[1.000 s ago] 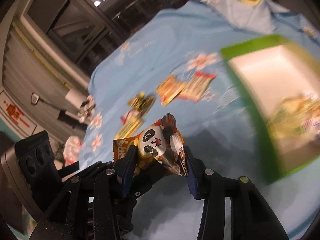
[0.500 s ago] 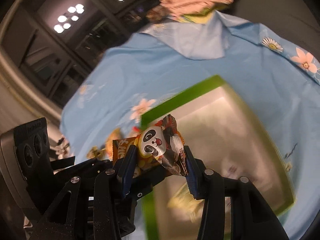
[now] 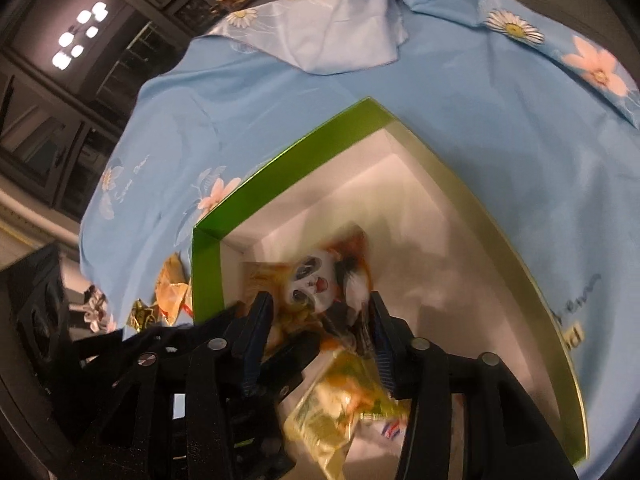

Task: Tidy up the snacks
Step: 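Carry the orange bag with both tools over the green box and release, then move the right tool back to the yellow-black chip bag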

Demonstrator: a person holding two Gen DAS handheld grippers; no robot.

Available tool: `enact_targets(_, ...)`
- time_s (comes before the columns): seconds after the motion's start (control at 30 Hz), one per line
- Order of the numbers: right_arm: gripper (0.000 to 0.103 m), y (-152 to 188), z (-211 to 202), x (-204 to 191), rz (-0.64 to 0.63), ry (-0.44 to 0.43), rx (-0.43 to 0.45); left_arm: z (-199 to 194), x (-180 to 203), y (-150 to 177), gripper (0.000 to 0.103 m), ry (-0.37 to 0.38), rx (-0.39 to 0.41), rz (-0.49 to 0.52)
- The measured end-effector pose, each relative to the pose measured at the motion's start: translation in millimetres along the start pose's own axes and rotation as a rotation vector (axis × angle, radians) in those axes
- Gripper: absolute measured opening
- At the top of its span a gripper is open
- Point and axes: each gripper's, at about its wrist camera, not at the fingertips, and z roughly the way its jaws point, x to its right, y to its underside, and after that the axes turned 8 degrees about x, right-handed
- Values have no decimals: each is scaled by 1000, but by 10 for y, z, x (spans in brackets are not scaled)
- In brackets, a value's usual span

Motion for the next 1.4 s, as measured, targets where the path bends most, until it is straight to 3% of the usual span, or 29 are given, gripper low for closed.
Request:
enact_targets(0.07,82,14,-124,-53,-8,13,30,-216,-38,26,101,-50,70,16)
enact_targets(0.13,89,39,-306,-157,-28,10,64,-496,-96,78,102,-82,136,33)
enact_targets(0.27,92,148,-610,-454,-86,22,84,-1017,-306,275,102,-131,213,22)
enact_targets(0.37,98,302,-831,-777,-133,2,102,-1492,-551,638,102,-256,328,-1)
enact_targets(0.43,103,414,-896,-959,-134,-46,111,-1721,-739,913,102,-330,388,-53)
enact_targets(0.5,103,547,-884,-1096,-124,-104,99,-1910,-991,1259,102,-395,438,-169)
enact_targets(0.63,103,955,-685,-1312,-92,-251,43,-2043,-1420,1922,102,-451,492,-402)
enact_targets(0.73,103,1270,-416,-1397,-57,-340,25,-1973,-1503,2329,102,-534,546,-409)
enact_targets(0.8,103,1478,-200,-1438,-67,-370,23,-1879,-1548,2478,102,-619,485,-361)
enact_targets(0.87,103,1585,48,-1531,-94,-294,-42,-1838,-1563,2524,102,-622,435,-303)
enact_targets(0.93,103,1718,185,-1674,-187,-190,-69,-1850,-1555,2628,103,-607,453,-208)
enact_targets(1.0,103,1857,271,-1799,-337,-172,-99,-1861,-1611,2737,102,-661,431,-148)
enact_targets(1.07,103,1931,326,-1842,-360,-148,-77,-1844,-1662,2762,102,-683,416,-114)
enact_targets(1.13,103,1959,409,-1832,-279,-182,-99,-1891,-1726,2778,102,-703,419,-127)
enact_targets(1.23,103,1970,488,-1854,-220,-260,-129,-1896,-1895,2809,102,-667,424,-194)
enact_targets(1.4,103,2066,484,-1924,-287,-181,-100,-1808,-2049,2946,102,-562,337,-282)
